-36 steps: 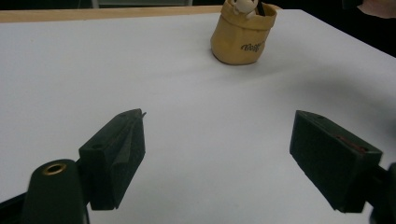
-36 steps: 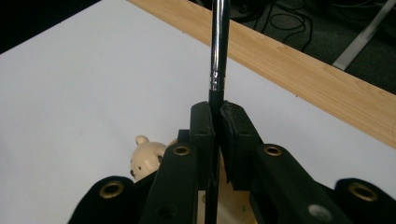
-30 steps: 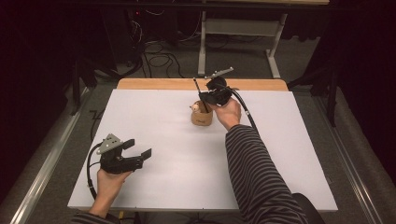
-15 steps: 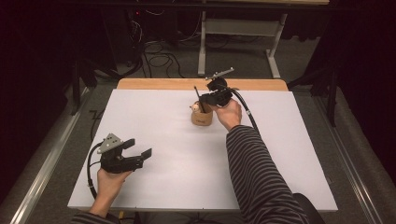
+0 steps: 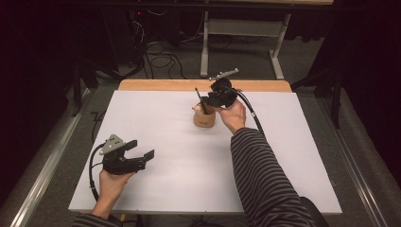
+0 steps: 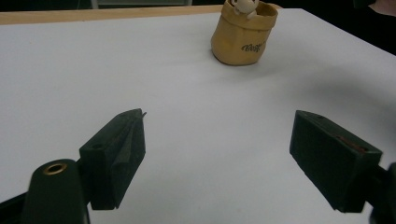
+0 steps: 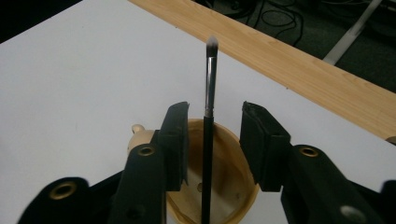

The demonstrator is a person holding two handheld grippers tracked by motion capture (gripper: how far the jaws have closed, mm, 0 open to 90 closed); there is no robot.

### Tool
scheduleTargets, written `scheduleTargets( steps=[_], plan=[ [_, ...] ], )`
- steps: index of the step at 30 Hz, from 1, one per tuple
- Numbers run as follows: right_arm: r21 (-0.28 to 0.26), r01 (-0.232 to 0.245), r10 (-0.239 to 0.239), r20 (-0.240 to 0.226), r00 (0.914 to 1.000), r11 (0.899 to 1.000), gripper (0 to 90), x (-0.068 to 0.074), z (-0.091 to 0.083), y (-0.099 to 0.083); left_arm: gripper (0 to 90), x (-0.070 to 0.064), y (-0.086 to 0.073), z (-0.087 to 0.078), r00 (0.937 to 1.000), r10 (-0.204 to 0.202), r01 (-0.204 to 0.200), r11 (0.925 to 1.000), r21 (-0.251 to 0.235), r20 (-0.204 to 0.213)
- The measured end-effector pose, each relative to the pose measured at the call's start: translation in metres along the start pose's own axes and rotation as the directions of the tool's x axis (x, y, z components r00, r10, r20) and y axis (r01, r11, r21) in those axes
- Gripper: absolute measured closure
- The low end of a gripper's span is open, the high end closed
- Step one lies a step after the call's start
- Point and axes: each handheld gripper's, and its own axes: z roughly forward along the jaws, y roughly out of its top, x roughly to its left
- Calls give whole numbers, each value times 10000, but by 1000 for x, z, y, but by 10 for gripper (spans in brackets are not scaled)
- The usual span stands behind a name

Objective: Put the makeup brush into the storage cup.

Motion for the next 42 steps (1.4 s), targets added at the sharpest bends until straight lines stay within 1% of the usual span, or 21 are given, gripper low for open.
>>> scheduleTargets(
  steps=[5, 10, 12, 15, 18, 23, 26, 29, 35, 39, 40, 42],
  plan=[
    [-101, -119, 118, -70, 9999, 9999, 524, 1, -10, -1, 190, 0, 1, 2, 10000, 32, -32, 10000, -3, 10],
    [-307, -154, 148, -188, 9997, 9994, 499, 0, -21, 0, 191, 1, 4, 6, 10000, 34, -33, 10000, -14, 43],
    [-261, -105, 100, -204, 9997, 9996, 490, 0, -25, 0, 191, 0, 5, 9, 10000, 81, -81, 10000, 8, 53],
    [-468, -101, 90, -220, 9997, 9989, 489, -1, -36, 0, 192, 0, 6, 11, 9999, 126, -126, 9999, 1, 85],
    [-499, -119, 112, -145, 9998, 9987, 487, -2, -42, -2, 192, 0, 7, 12, 9998, 158, -158, 9999, 0, 114],
    [-484, -183, 171, -259, 9995, 9987, 496, -3, -47, -7, 193, 1, 9, 15, 9997, 166, -166, 9999, -17, 154],
    [-651, -186, 164, -337, 9993, 9977, 500, -5, -51, -5, 193, 1, 9, 16, 9997, 185, -185, 9998, -15, 151],
    [-710, -285, 264, -297, 9992, 9971, 500, -7, -56, -5, 192, 0, 9, 16, 9996, 232, -232, 9997, -47, 180],
    [-946, -450, 421, -326, 9986, 9945, 493, -9, -68, -11, 193, 0, 10, 16, 9996, 225, -223, 9997, -97, 169],
    [-769, -368, 341, -363, 9988, 9964, 472, -9, -71, -13, 193, 0, 10, 17, 9996, 219, -217, 9997, -97, 160],
    [-752, -345, 318, -366, 9988, 9966, 446, -9, -70, -14, 193, 0, 10, 17, 9996, 213, -211, 9997, -95, 162],
    [-711, -261, 240, -298, 9993, 9971, 439, -7, -71, -16, 193, 0, 10, 17, 9997, 199, -198, 9998, -90, 159]
  ],
)
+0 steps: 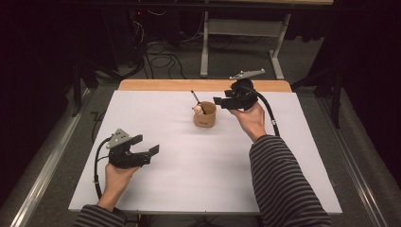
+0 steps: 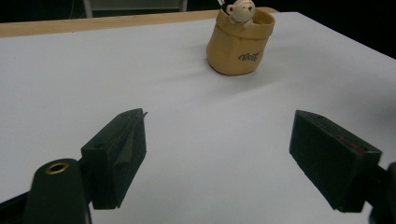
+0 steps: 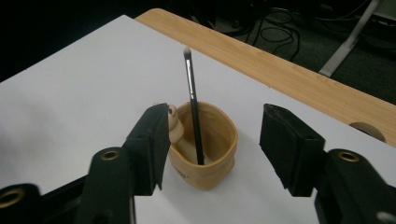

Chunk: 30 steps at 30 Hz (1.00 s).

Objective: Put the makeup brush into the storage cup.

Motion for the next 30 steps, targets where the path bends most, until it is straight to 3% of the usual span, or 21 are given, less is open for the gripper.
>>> scheduleTargets(
  steps=[30],
  plan=[
    [-637, -253, 243, -165, 9996, 9977, 401, -9, -39, -32, 192, -2, -1, 0, 9999, 108, -108, 9999, 51, 2]
  ],
)
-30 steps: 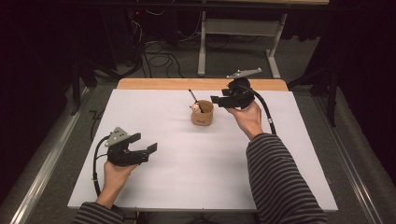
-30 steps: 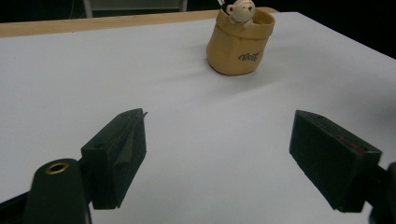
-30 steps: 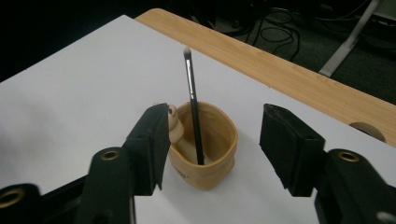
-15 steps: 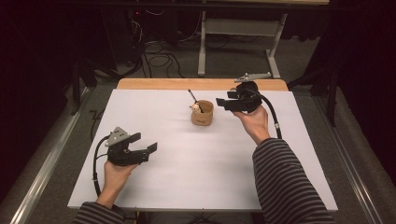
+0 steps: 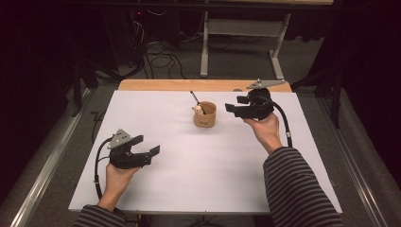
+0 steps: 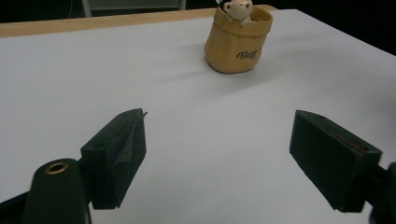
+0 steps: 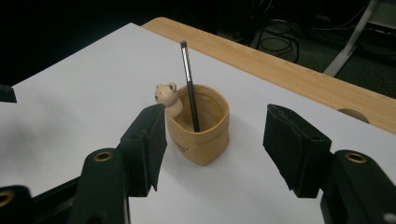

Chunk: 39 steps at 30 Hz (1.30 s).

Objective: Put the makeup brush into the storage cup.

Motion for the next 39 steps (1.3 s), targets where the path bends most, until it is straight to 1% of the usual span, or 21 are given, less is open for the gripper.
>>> scheduleTargets(
  steps=[3, 6, 10, 17, 21, 27, 33, 39],
  plan=[
    [65, -5, 5, 43, 10000, 10000, 387, 1, -3, -2, 192, 0, 0, 0, 10000, -14, 14, 10000, 23, -13],
    [-135, 54, -54, 10, 10000, 9999, 385, 3, -8, -3, 192, -1, 0, 1, 10000, 2, -2, 10000, 25, 5],
    [-113, 156, -157, -40, 9999, 9998, 375, 5, -12, -4, 191, -1, 0, 0, 10000, 4, -4, 10000, 10, 4],
    [-246, 264, -266, -105, 9996, 9993, 367, 10, -16, -4, 191, -1, 0, 2, 10000, -58, 58, 10000, 24, 34],
    [-230, 199, -201, -89, 9998, 9995, 364, 9, -17, -6, 191, 1, 0, 1, 9999, -130, 130, 9999, 21, 13],
    [-234, 197, -198, -48, 9998, 9995, 362, 8, -21, -9, 191, 0, 0, 2, 9999, -121, 121, 9999, 49, 26],
    [-263, 258, -259, -19, 9997, 9993, 361, 8, -28, -11, 191, 0, 0, 2, 10000, -99, 99, 9999, 32, 10],
    [-364, 217, -217, 0, 9998, 9991, 359, 7, -36, -12, 191, 0, 0, 1, 10000, -84, 84, 10000, -13, 6]
  ],
)
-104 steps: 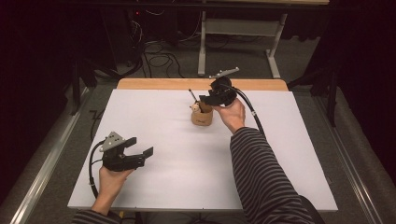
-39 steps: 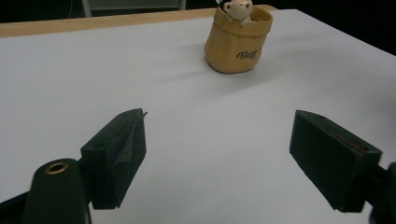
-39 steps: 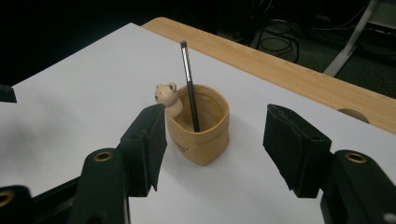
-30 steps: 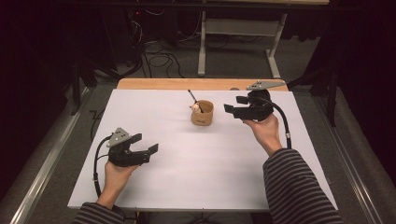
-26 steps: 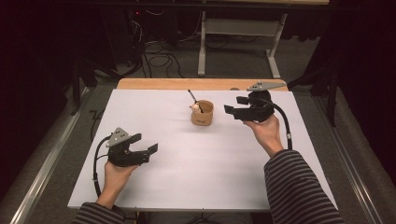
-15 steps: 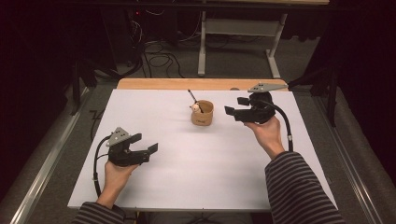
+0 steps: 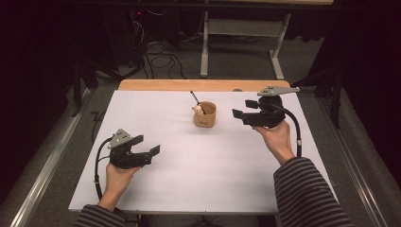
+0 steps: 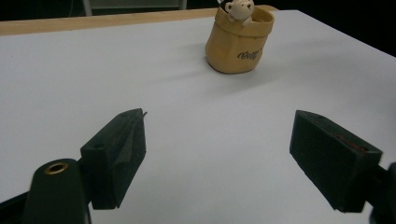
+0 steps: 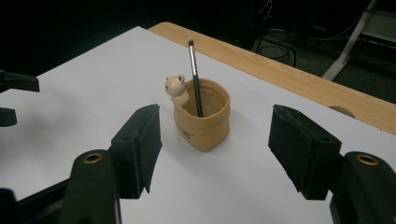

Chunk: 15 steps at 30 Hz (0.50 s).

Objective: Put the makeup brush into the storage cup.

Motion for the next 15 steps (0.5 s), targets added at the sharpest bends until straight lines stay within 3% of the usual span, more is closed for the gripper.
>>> scheduleTargets(
  steps=[15],
  plan=[
    [-156, 13, -13, 4, 10000, 9999, 362, 1, -14, -5, 191, 1, 2, 4, 10000, 10, -10, 10000, -63, 15]
  ],
)
